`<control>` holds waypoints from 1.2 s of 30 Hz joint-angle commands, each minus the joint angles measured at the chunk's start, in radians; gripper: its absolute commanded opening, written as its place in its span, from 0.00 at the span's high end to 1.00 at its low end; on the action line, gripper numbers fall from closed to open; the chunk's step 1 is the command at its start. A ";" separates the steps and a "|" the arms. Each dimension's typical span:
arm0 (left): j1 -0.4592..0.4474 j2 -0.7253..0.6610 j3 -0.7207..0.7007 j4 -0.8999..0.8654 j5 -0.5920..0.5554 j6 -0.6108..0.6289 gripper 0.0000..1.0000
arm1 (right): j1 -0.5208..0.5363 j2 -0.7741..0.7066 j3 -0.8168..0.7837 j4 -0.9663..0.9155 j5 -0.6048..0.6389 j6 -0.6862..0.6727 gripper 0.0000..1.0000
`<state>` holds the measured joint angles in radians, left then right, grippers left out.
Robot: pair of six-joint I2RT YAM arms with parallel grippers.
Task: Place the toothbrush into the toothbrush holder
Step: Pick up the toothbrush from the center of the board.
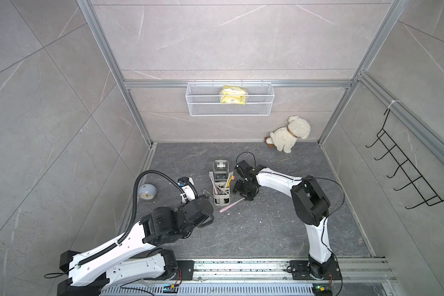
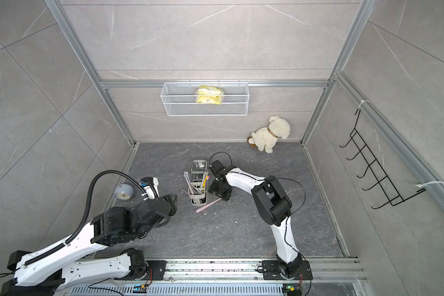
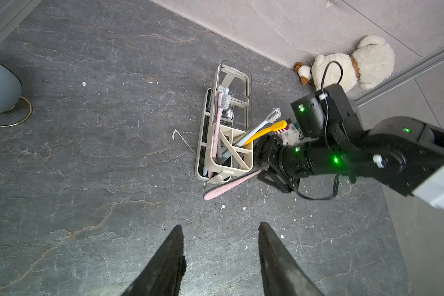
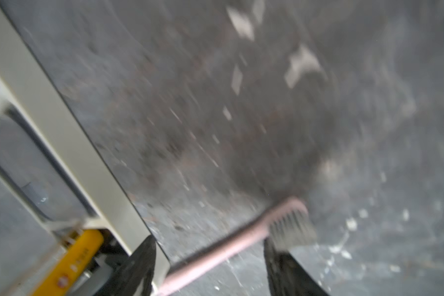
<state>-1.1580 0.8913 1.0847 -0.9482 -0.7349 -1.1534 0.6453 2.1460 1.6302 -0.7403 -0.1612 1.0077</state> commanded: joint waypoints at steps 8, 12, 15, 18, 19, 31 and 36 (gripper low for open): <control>-0.006 -0.074 -0.035 0.027 -0.066 -0.005 0.51 | -0.010 0.202 0.192 -0.380 0.087 -0.178 0.69; -0.007 -0.102 -0.044 0.025 -0.058 0.006 0.51 | -0.012 0.231 0.199 -0.421 0.141 -0.229 0.82; -0.009 -0.136 -0.064 0.025 -0.052 0.000 0.52 | -0.012 0.244 0.218 -0.464 0.222 -0.293 0.85; -0.009 -0.164 -0.084 0.025 -0.052 -0.014 0.52 | -0.012 0.218 0.189 -0.446 0.296 -0.349 0.87; -0.009 -0.168 -0.089 0.025 -0.052 -0.017 0.52 | -0.012 0.209 0.173 -0.426 0.296 -0.370 0.87; -0.010 0.009 0.007 0.025 -0.011 -0.003 0.52 | -0.003 -0.064 -0.026 -0.201 0.228 -0.540 0.33; -0.013 0.105 0.070 0.032 -0.012 0.010 0.52 | 0.064 -0.282 -0.222 -0.143 0.168 -0.452 0.28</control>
<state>-1.1637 0.9730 1.0988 -0.9337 -0.7380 -1.1595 0.6601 1.9869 1.4746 -0.9287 0.0517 0.5095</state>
